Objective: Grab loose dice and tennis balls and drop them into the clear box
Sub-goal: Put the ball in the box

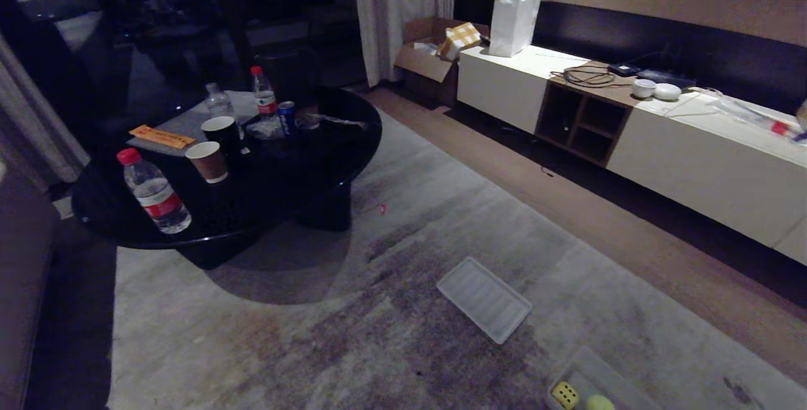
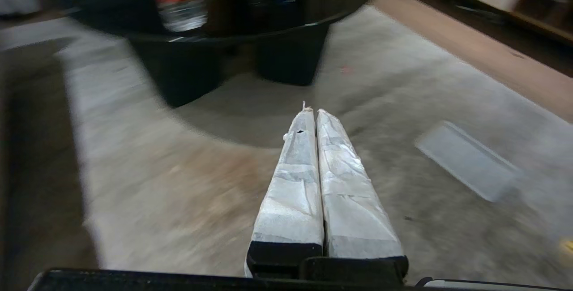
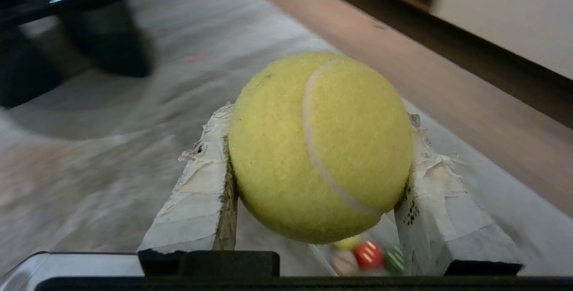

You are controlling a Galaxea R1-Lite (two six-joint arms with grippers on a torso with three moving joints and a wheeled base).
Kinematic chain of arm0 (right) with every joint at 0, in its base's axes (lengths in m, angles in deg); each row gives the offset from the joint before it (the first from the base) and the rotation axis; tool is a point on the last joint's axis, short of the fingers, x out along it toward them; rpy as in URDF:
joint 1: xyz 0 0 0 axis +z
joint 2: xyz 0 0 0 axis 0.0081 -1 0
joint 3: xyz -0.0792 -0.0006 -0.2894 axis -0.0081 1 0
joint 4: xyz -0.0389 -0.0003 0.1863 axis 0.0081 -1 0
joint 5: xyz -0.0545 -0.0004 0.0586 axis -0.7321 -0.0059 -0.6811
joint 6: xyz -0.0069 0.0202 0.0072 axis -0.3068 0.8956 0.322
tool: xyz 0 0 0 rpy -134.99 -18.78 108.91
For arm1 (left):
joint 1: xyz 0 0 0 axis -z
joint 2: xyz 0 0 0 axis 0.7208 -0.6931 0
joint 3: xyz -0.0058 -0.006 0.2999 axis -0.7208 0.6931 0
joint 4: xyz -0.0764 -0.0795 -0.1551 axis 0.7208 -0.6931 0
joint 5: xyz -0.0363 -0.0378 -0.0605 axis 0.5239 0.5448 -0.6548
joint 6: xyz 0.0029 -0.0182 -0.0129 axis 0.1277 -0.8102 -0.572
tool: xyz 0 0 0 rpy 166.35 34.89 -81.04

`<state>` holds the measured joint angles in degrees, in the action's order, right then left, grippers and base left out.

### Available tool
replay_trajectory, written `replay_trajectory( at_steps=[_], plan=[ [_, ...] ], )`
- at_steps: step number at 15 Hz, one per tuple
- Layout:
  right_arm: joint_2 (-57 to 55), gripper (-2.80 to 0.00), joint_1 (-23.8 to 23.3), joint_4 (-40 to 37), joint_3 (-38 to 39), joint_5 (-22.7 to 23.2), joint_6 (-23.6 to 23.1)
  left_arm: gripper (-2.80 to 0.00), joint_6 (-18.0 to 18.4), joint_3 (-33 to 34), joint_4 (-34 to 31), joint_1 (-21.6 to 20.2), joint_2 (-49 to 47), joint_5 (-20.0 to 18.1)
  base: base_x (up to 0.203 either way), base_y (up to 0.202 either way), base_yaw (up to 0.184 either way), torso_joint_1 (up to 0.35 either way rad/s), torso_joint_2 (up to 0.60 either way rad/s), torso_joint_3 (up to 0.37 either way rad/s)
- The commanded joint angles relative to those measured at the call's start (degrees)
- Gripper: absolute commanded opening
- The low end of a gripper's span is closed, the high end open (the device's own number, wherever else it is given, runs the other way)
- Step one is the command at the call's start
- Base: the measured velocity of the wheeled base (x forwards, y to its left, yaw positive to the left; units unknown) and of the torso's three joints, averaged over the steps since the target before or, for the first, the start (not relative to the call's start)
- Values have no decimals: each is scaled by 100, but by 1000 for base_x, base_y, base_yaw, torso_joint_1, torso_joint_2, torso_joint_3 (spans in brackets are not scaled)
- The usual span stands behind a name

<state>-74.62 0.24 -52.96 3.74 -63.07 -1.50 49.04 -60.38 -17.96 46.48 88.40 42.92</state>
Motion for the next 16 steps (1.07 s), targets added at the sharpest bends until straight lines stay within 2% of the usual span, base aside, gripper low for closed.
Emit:
replay_trajectory(
  at_steps=[1, 5, 12, 16],
  plan=[
    [-7, -280, 0, 5, 53, 4, -4, -280, -2, 9, 7, 0, -9, 1, 0, 11, -161, 2, 5, 5],
    [-7, -280, 0, 5, 55, 4, -4, -280, -2, 9, 7, 0, -9, 1, 2, 10, -141, 2, 3, 3],
    [-7, -280, 0, 5, 55, 4, -4, -280, 15, 9, 7, 0, -9, 1, 0, 0, 0, 0, 0, 0],
    [-7, -280, 0, 5, 53, 4, -4, -280, 15, 9, 7, 0, -9, 1, 0, 0, 0, 0, 5, -158]
  ],
)
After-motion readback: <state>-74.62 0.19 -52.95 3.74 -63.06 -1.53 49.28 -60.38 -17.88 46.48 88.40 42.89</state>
